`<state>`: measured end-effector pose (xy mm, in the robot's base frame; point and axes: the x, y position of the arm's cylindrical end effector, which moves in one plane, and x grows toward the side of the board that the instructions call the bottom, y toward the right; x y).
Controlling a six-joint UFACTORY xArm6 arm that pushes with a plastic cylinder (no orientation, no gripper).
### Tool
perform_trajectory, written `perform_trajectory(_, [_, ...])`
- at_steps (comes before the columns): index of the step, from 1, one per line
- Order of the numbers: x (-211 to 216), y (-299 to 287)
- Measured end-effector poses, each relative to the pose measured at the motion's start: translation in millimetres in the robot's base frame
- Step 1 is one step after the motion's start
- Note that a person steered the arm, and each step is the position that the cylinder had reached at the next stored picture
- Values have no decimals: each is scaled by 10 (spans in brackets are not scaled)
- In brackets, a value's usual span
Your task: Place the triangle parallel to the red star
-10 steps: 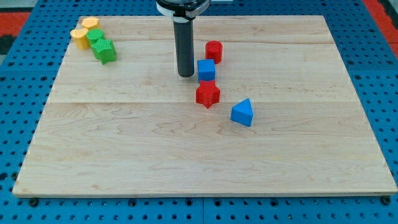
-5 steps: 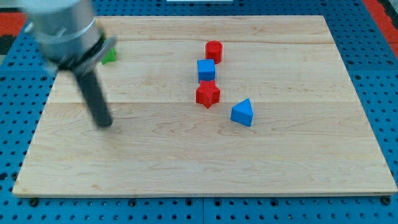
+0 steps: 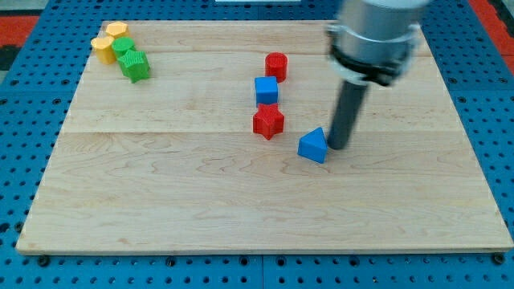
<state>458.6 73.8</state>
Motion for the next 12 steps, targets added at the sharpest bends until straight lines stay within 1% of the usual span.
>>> perform_trajectory(1, [130, -837])
perform_trajectory(2, [574, -941])
perform_trajectory(3, [948, -776])
perform_trajectory(4, [1124, -1521])
perform_trajectory(5, [473, -1510])
perform_trajectory(6, [259, -1544])
perform_trajectory(7, [787, -1421])
perform_trajectory(8, [602, -687])
perform_trajectory(9, [307, -988])
perform_trajectory(10, [192, -1617])
perform_trajectory(11, [128, -1660])
perform_trajectory(12, [192, -2395])
